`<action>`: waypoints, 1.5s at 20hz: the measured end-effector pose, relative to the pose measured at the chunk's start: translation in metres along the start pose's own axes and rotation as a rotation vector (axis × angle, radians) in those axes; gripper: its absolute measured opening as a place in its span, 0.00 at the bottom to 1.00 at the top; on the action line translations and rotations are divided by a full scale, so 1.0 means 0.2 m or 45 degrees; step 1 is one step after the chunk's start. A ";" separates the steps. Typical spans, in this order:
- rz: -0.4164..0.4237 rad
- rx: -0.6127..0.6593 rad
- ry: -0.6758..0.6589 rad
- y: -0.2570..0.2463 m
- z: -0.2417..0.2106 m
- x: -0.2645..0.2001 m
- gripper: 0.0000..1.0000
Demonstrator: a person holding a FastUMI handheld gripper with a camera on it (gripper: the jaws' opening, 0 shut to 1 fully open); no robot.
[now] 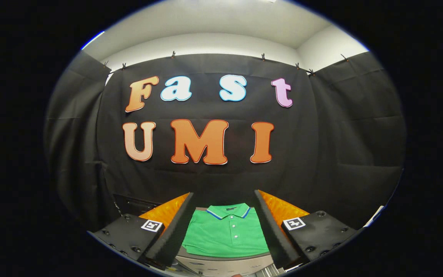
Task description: Put the clothes into the washing machine and then close the washing machine lid.
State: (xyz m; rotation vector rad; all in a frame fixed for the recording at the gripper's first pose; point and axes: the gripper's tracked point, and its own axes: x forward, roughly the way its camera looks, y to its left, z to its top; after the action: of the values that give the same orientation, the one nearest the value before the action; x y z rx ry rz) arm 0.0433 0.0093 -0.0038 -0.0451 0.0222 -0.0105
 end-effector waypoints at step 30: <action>0.002 0.035 0.726 -0.21 -1.12 0.94 0.99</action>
State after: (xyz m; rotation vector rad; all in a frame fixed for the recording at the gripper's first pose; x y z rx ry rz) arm 0.2265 -0.0457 -0.2302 -0.0138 0.5922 -0.0222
